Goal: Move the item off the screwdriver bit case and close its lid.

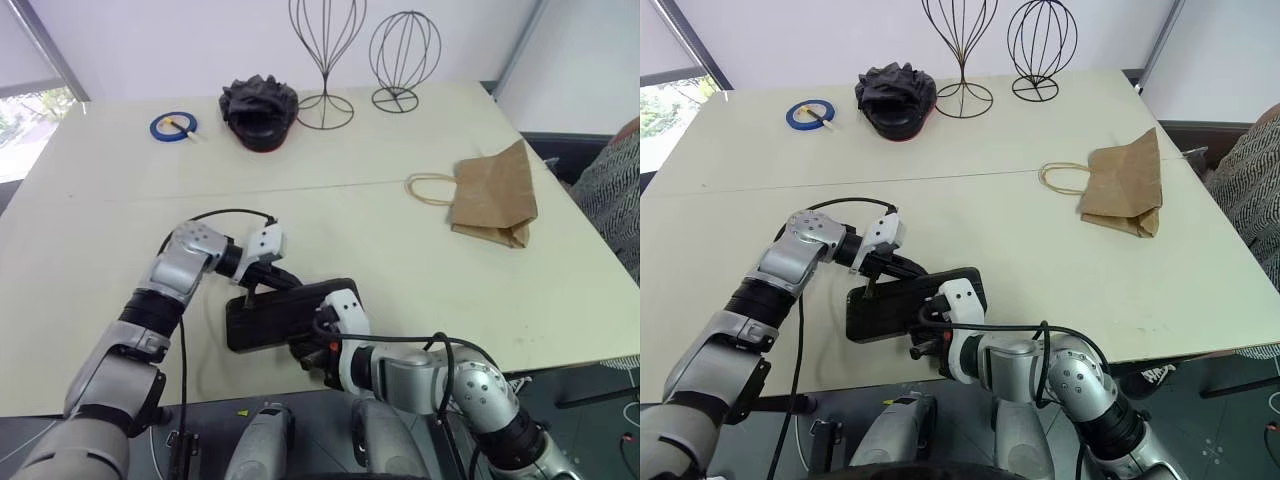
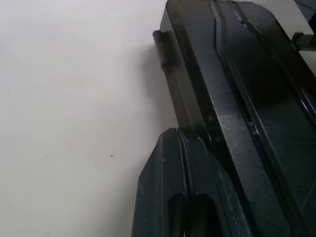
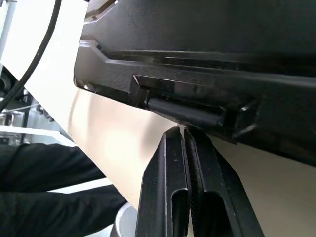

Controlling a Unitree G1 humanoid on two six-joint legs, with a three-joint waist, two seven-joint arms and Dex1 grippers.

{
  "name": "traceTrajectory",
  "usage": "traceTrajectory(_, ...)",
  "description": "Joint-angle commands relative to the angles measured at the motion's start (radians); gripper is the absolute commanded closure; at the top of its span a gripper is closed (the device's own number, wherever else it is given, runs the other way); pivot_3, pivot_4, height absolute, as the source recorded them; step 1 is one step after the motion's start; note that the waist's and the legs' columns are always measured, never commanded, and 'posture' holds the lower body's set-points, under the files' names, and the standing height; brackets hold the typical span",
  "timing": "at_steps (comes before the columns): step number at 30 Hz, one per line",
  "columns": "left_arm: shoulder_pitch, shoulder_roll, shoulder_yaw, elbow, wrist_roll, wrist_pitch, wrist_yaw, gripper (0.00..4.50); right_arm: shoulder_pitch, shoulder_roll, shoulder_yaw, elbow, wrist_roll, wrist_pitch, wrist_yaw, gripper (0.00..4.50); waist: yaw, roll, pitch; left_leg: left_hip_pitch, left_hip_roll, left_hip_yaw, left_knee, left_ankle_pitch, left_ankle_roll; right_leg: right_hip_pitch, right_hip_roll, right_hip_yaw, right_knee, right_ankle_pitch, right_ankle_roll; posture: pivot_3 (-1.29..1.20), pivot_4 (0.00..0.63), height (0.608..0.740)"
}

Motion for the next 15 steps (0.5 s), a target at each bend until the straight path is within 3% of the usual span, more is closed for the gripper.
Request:
traceTrajectory(1,0.064,-0.035,-0.092,-0.043,-0.002,-0.007,-0.090,4.50,-0.093,0.029,-0.093,-0.013,-0.166,-0.075,0.018,4.39,0.000,0.000,0.000,0.000,0.000,0.000,0.000,0.000,0.000,0.000,0.000,0.000,0.000,0.000,0.000,0.00,0.150,0.740)
traceTrajectory(9,0.089,-0.039,-0.103,-0.018,0.040,-0.081,-0.087,4.50,-0.102,0.045,-0.103,-0.041,-0.256,-0.045,0.074,4.39,0.000,0.000,-0.001,0.000,0.000,0.000,0.000,0.000,0.000,0.000,0.000,0.000,0.000,0.000,0.000,0.00,0.150,0.740)
traceTrajectory(15,0.006,-0.119,-0.049,0.093,0.046,-0.141,-0.023,4.50,-0.114,0.071,-0.108,-0.039,-0.278,-0.027,0.114,4.39,0.003,0.000,-0.001,0.000,0.000,0.000,0.001,0.000,0.000,0.001,0.000,0.000,0.000,0.000,0.000,0.00,0.150,0.740)
